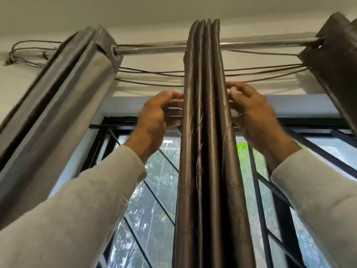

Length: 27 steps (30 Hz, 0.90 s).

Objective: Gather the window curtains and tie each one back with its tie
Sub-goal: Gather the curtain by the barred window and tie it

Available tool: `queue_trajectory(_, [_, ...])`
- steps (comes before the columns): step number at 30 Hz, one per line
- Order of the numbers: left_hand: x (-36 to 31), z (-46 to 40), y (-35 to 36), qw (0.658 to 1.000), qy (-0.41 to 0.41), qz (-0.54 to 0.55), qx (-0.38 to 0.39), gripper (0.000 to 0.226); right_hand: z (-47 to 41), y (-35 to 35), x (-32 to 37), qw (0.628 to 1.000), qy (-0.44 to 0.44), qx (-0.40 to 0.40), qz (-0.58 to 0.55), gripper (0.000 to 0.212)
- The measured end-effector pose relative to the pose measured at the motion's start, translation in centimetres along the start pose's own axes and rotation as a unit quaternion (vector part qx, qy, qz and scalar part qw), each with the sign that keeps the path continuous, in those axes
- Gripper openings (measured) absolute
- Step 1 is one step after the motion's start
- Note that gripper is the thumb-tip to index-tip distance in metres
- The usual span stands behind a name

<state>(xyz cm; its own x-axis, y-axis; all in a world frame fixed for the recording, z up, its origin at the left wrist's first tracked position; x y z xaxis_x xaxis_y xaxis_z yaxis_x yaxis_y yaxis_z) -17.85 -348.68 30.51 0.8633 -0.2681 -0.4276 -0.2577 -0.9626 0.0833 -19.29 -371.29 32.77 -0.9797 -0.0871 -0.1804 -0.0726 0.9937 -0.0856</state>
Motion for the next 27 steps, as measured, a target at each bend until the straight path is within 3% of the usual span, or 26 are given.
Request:
queue_trajectory(2, [0.7,1.3,1.1,1.000,-0.002,-0.019,0.015,0.012,1.7,2.2,0.2,0.999,0.002,0.043,0.001,0.023])
queue_trajectory(4, [2.2,3.0,1.7,0.999,0.007,-0.031,0.020,0.018,4.0,4.4,0.4,0.998,0.006,0.053,0.018,0.028])
queue_trajectory(7, [4.1,6.4,1.7,1.000,0.010,-0.026,0.012,0.029,8.2,6.0,1.4,0.999,0.020,0.003,0.032,0.029])
queue_trajectory(16, [12.1,22.0,-1.2,0.988,-0.126,-0.071,0.044,0.025,26.1,9.6,6.0,0.976,0.146,-0.082,0.140,0.025])
queue_trajectory(19, [14.2,28.0,-3.2,0.978,-0.177,-0.075,0.081,0.036,32.2,10.3,9.0,0.966,0.215,-0.036,0.141,0.021])
queue_trajectory(22, [15.5,30.7,-6.7,0.970,-0.214,-0.086,0.071,0.052,35.8,9.1,11.2,0.944,0.284,0.002,0.166,0.025])
queue_trajectory(25, [14.8,31.9,-8.0,0.971,-0.213,-0.099,0.038,0.029,36.6,8.3,12.3,0.929,0.296,-0.062,0.213,0.026])
queue_trajectory(27, [14.7,33.3,-7.0,0.970,-0.202,-0.114,0.075,0.018,37.3,9.9,12.6,0.932,0.304,-0.053,0.188,0.031])
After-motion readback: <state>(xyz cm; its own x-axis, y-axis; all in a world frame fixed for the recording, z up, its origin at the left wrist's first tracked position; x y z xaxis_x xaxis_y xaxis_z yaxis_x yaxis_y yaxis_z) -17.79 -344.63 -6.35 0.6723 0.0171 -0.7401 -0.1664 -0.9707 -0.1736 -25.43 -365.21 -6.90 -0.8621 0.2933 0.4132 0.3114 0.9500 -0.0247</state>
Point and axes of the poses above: each hand's wrist, its own z-axis away from the middle knuckle, its own y-axis out of the palm, x = y × z, the point moved 2 cm from there along -z, towards the middle knuckle, and after that the axes turned 15 degrees about -y, right-handed, at the moved point
